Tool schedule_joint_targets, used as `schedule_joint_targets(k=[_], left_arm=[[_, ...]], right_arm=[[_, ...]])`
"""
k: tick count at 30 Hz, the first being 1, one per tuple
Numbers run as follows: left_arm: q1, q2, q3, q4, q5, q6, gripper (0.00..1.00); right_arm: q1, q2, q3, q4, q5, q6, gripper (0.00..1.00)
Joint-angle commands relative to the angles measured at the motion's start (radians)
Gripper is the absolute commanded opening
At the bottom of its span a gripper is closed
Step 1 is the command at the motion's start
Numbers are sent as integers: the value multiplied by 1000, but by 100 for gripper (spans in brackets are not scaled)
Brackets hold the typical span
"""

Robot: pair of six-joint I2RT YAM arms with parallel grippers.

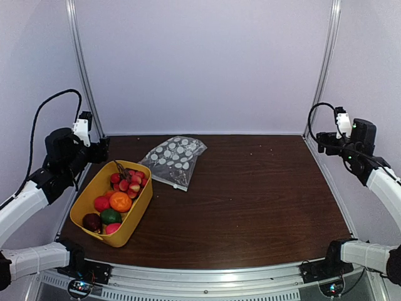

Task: Place the food in the zip-top bag and seal the zipper
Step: Move the zipper food storage bag to the center of the board.

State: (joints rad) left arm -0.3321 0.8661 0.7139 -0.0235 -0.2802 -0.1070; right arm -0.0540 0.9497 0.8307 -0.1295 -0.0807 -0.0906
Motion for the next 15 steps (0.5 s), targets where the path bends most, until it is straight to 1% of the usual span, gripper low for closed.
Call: schedule_joint_targets(k=[1, 4, 8, 11, 15], left_arm=[[-6, -14, -18, 46, 87, -25, 79], [-48, 26, 33, -18, 107, -29, 77], [-140, 114, 132, -85, 148, -33, 75], [-226, 212, 234, -134, 171, -39, 74], [-280, 393, 404, -202, 181, -99, 77]], right_arm=[[-12, -29, -74, 33, -24, -67, 97], [-15, -34, -119, 21, -109, -139, 98], [-18, -19, -139, -18, -236, -211, 99], [-3, 3, -134, -43, -310, -241, 97], [73, 51, -103, -76, -341, -271, 93]])
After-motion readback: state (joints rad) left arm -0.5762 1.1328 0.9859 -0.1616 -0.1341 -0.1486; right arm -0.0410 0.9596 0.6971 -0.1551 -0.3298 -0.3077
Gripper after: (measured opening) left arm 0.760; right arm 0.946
